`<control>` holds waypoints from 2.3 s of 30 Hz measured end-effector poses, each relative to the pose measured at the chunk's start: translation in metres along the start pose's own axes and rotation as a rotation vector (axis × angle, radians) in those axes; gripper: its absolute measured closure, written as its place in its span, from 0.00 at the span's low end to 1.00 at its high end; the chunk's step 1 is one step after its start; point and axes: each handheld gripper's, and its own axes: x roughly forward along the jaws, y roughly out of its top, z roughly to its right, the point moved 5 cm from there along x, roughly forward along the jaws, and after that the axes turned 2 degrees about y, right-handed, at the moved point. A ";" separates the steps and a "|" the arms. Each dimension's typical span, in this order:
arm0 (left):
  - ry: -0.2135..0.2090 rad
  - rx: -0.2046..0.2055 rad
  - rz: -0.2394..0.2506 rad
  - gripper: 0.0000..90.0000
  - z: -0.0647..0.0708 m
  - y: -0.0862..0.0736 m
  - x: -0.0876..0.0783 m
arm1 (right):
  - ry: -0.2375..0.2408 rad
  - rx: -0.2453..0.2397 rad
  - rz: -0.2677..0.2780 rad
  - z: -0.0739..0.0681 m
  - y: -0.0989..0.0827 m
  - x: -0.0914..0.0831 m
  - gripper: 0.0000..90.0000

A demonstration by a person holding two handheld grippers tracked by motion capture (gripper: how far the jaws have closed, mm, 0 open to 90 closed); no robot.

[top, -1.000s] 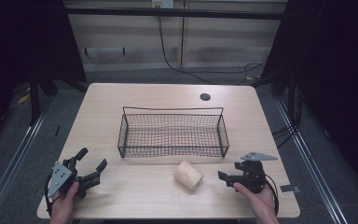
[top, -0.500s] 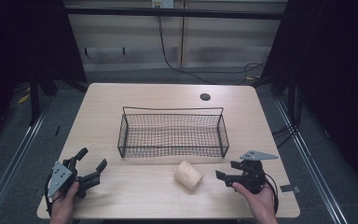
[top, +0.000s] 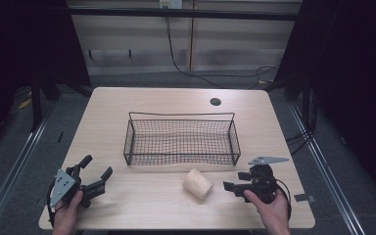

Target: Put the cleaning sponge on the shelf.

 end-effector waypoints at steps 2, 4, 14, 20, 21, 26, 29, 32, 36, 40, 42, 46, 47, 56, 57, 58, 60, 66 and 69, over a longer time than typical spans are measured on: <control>-0.001 -0.001 0.000 0.17 0.000 0.000 0.000 | -0.014 -0.013 -0.013 0.000 0.001 0.000 0.30; -0.003 0.003 -0.001 0.17 0.000 0.000 0.000 | -0.009 -0.008 -0.025 0.000 0.003 0.001 0.30; -0.001 0.000 0.000 0.17 0.000 0.000 0.000 | 0.056 -0.027 -0.129 -0.012 0.014 0.007 0.28; -0.001 0.000 0.000 0.17 0.000 0.000 0.000 | 0.088 -0.047 -0.182 -0.019 0.018 0.010 0.24; 0.000 -0.005 0.003 0.17 0.000 0.000 0.000 | 0.093 -0.047 -0.186 -0.021 0.023 0.009 0.24; -0.002 0.003 0.000 0.17 0.000 0.000 0.000 | 0.082 -0.049 -0.222 -0.024 0.029 0.010 0.24; 0.000 -0.001 0.000 0.17 0.000 0.000 0.000 | 0.101 -0.035 -0.230 -0.025 0.035 0.010 0.23; 0.001 -0.006 0.003 0.17 0.000 0.000 0.000 | 0.105 -0.034 -0.233 -0.025 0.038 0.010 0.23; -0.002 0.002 -0.001 0.17 0.000 0.000 0.000 | 0.115 -0.042 -0.283 -0.028 0.040 0.013 0.23; -0.003 0.003 -0.001 0.17 0.000 0.000 0.000 | 0.113 -0.043 -0.330 -0.030 0.043 0.023 0.22; -0.002 0.003 0.000 0.17 0.000 0.000 0.000 | 0.126 -0.038 -0.348 -0.031 0.044 0.027 0.22; -0.003 0.003 -0.001 0.17 0.000 0.000 0.000 | 0.156 -0.032 -0.372 -0.034 0.045 0.033 0.21; 0.000 0.000 -0.001 0.17 0.000 0.000 0.000 | 0.156 -0.042 -0.381 -0.035 0.045 0.035 0.22; -0.002 -0.001 0.002 0.17 0.000 0.000 0.000 | 0.155 -0.084 -0.448 -0.044 0.051 0.044 0.23; -0.003 0.003 -0.001 0.17 0.000 0.000 0.000 | 0.149 -0.086 -0.461 -0.044 0.052 0.046 0.23; -0.001 -0.001 0.003 0.17 0.000 0.000 0.000 | 0.146 -0.094 -0.473 -0.045 0.052 0.048 0.23; -0.001 -0.001 0.003 0.17 0.000 0.000 0.000 | 0.138 -0.098 -0.494 -0.046 0.053 0.053 0.24; -0.003 0.004 0.000 0.17 0.000 0.000 0.000 | 0.149 -0.122 -0.526 -0.049 0.053 0.063 0.25; -0.003 0.004 0.000 0.17 0.000 0.000 0.000 | 0.135 -0.128 -0.535 -0.049 0.053 0.066 0.25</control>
